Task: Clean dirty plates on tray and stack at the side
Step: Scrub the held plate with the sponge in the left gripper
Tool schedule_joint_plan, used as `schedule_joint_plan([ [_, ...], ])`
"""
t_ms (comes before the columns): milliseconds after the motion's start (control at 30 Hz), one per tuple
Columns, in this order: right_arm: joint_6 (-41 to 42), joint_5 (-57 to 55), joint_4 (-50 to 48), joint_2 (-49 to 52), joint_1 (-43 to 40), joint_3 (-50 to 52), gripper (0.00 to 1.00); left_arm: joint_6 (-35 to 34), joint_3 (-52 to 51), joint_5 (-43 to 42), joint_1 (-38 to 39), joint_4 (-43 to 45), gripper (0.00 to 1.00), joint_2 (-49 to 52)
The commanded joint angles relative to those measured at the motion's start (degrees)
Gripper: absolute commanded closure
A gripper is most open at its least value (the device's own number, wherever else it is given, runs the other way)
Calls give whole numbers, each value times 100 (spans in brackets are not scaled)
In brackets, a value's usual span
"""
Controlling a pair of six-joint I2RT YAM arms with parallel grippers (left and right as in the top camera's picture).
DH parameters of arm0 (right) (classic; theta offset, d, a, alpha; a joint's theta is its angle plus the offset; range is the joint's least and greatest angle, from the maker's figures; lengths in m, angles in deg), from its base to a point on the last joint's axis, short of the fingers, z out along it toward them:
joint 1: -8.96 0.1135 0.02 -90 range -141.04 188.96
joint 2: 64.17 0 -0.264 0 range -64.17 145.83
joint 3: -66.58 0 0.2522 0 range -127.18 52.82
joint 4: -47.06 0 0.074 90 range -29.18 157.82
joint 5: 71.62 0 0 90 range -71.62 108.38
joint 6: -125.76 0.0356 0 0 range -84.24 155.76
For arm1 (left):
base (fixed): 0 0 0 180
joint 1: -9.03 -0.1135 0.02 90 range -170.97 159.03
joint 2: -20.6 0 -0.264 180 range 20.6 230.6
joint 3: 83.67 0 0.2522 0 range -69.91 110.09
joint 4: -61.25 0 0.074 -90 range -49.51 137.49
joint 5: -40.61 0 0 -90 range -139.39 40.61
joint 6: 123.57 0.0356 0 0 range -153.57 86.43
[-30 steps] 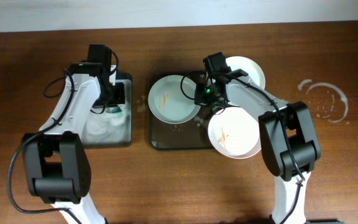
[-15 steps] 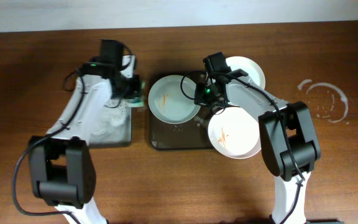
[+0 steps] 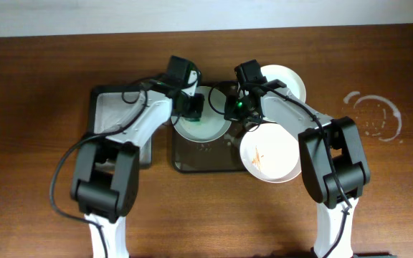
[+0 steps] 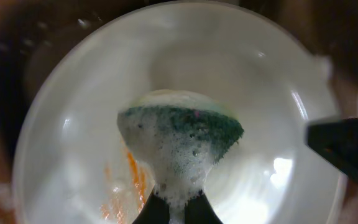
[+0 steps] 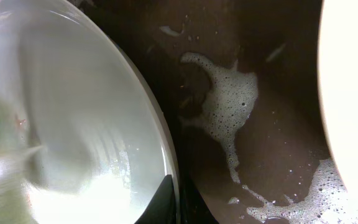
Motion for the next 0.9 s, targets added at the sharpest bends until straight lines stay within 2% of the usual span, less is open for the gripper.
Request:
schedule_joint_plan([
  [0,-74,101,-37,48,-9,-61,96,-68,68,503,125,52,99,302],
  [233,-74,101,-39,48,-9,-61,96,-72,74,667,133,-205,99,380],
  [400,-74,98,-39,48,-9,-61,96,-61,74,2146,133,55,99,389],
  [533,-74,98,-42,48,-9,-61,96,-66,74,2455,136,640,99,442],
  [633,-76,98,-39,48,-9,-61,96,-61,74,1952,140,706,99,448],
  [867,-76,98,-39,48,-9,-61,96,199,74,-1047,138,214,99,448],
])
